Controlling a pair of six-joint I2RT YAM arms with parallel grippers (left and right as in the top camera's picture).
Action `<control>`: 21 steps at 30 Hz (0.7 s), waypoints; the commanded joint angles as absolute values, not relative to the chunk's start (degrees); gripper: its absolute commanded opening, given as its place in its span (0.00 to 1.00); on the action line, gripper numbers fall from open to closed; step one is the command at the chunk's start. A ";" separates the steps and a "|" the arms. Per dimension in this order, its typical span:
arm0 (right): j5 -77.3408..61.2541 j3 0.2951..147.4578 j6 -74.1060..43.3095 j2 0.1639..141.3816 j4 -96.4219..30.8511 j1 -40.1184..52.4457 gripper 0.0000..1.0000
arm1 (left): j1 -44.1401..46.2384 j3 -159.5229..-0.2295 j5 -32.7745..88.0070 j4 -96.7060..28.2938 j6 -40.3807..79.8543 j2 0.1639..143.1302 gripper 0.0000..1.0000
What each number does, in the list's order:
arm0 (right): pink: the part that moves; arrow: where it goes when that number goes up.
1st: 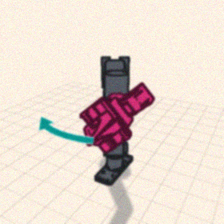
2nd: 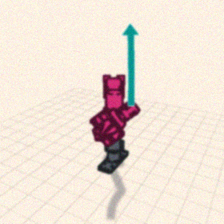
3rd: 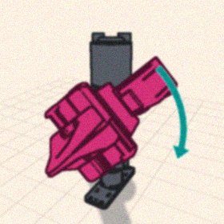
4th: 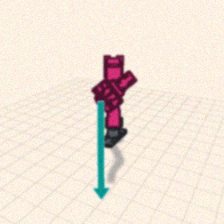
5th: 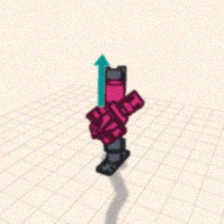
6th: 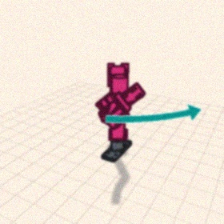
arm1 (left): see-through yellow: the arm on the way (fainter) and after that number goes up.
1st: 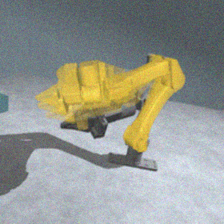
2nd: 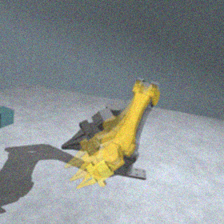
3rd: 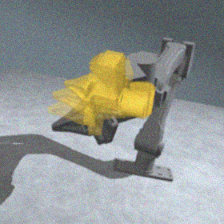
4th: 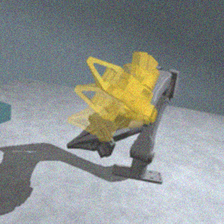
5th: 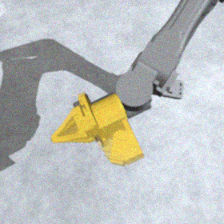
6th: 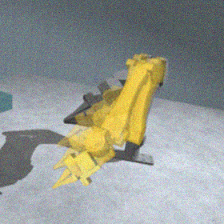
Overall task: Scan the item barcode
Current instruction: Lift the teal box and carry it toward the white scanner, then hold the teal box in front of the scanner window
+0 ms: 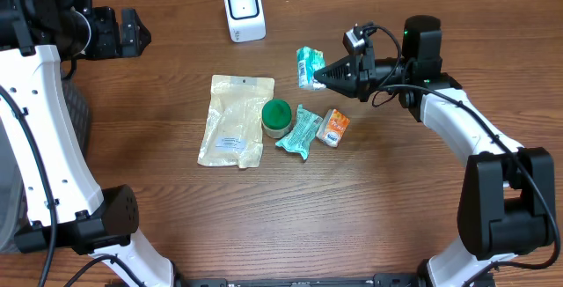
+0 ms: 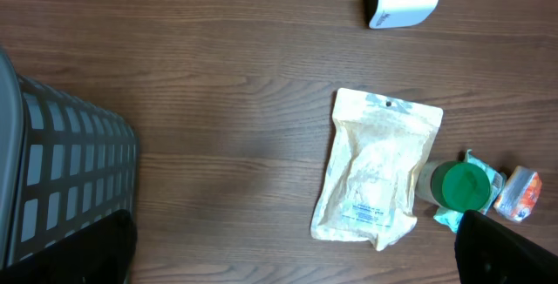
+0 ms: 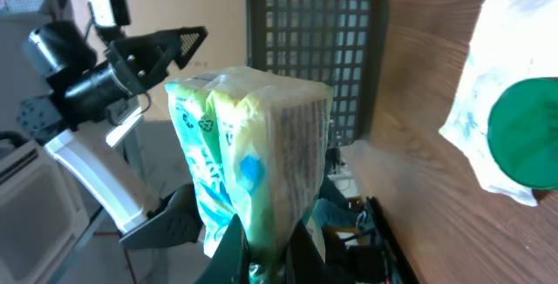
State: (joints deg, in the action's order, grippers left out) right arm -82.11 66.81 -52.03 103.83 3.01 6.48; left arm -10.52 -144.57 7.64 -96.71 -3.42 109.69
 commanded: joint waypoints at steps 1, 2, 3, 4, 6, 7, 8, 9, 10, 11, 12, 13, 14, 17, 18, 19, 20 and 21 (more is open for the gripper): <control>-72.44 67.20 -42.35 103.92 -5.06 6.81 0.04 | -10.74 -144.49 7.44 -96.79 -4.32 109.82 1.00; -67.83 67.20 -39.72 103.92 -9.85 6.81 0.04 | -10.74 -144.49 7.44 -96.79 -4.29 109.82 1.00; -63.81 67.20 -37.71 103.92 -13.80 6.81 0.04 | -10.74 -144.49 7.44 -96.79 -4.29 109.82 0.99; -58.98 67.22 -35.09 103.92 -18.24 6.81 0.04 | -10.74 -144.49 7.44 -96.79 -4.29 109.82 1.00; -53.10 67.42 -32.16 103.92 -24.05 6.79 0.04 | -10.74 -144.49 7.44 -96.79 -4.32 109.82 1.00; -51.03 67.90 -30.83 103.92 -26.48 6.79 0.04 | -10.74 -144.49 7.46 -96.79 -4.32 109.82 1.00; -49.39 68.75 -29.61 103.90 -28.77 6.79 0.04 | -10.74 -144.49 7.44 -96.79 -4.32 109.82 0.99; -47.83 70.04 -28.56 103.90 -31.16 6.79 0.04 | -10.74 -144.49 7.44 -96.79 -4.32 109.82 1.00; -46.48 71.55 -27.66 103.90 -33.36 6.79 0.04 | -10.74 -144.49 7.44 -96.79 -4.29 109.82 1.00; -44.34 73.89 -26.65 103.90 -36.18 6.79 0.04 | -10.74 -144.49 7.44 -96.79 -4.32 109.82 0.99; -41.08 76.86 -26.48 103.92 -39.48 6.81 0.04 | -10.74 -144.49 7.46 -96.79 -4.32 109.82 1.00; -37.34 80.29 -26.30 103.92 -42.92 6.98 0.04 | -10.74 -144.49 7.44 -96.79 -4.32 109.82 0.99; -34.11 83.81 -25.52 104.01 -46.09 7.16 0.04 | -10.74 -144.49 7.46 -96.79 -4.29 109.82 1.00; -21.65 101.47 -22.61 106.61 -58.04 9.34 0.04 | -10.74 -144.49 7.44 -96.79 -4.29 109.82 1.00; -18.76 106.56 -21.98 108.14 -60.53 10.35 0.04 | -10.74 -144.49 7.44 -96.79 -4.32 109.82 0.99; -15.42 112.84 -21.23 110.30 -63.16 11.81 0.04 | -10.74 -144.49 7.46 -96.79 -4.32 109.82 0.99; -13.19 117.54 -20.58 112.16 -64.77 12.95 0.04 | -10.74 -144.49 7.44 -96.79 -4.32 109.82 1.00; -11.07 121.78 -20.10 114.06 -65.91 14.11 0.04 | -10.74 -144.49 7.44 -96.79 -4.32 109.82 0.99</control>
State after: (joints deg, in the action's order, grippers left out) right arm -24.77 108.64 -24.34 109.01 -63.24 9.78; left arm -10.52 -144.57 7.64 -96.71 -3.42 109.69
